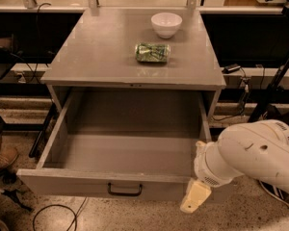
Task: Open top drawer
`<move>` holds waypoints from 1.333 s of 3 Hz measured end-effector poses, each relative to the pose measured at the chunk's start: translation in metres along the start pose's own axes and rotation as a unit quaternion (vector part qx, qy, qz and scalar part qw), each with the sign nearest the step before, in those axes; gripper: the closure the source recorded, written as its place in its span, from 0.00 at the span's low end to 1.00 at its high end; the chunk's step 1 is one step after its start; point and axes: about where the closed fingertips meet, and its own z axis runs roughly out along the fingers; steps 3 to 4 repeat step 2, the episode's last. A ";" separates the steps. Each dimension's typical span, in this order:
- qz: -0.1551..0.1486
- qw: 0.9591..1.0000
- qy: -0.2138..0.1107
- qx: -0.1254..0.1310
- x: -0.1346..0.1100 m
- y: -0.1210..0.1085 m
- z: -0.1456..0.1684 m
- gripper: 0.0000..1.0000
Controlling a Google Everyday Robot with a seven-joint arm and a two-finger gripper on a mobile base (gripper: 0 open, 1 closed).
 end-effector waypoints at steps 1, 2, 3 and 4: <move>0.002 0.999 -0.016 0.028 0.009 -0.021 -0.041 0.00; 0.003 0.998 -0.033 0.061 0.019 -0.051 -0.086 0.00; 0.003 0.998 -0.033 0.061 0.019 -0.051 -0.086 0.00; 0.003 0.998 -0.033 0.061 0.019 -0.051 -0.086 0.00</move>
Offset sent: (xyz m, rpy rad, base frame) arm 0.0340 -0.0961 0.1363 0.0425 -0.2200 -0.0552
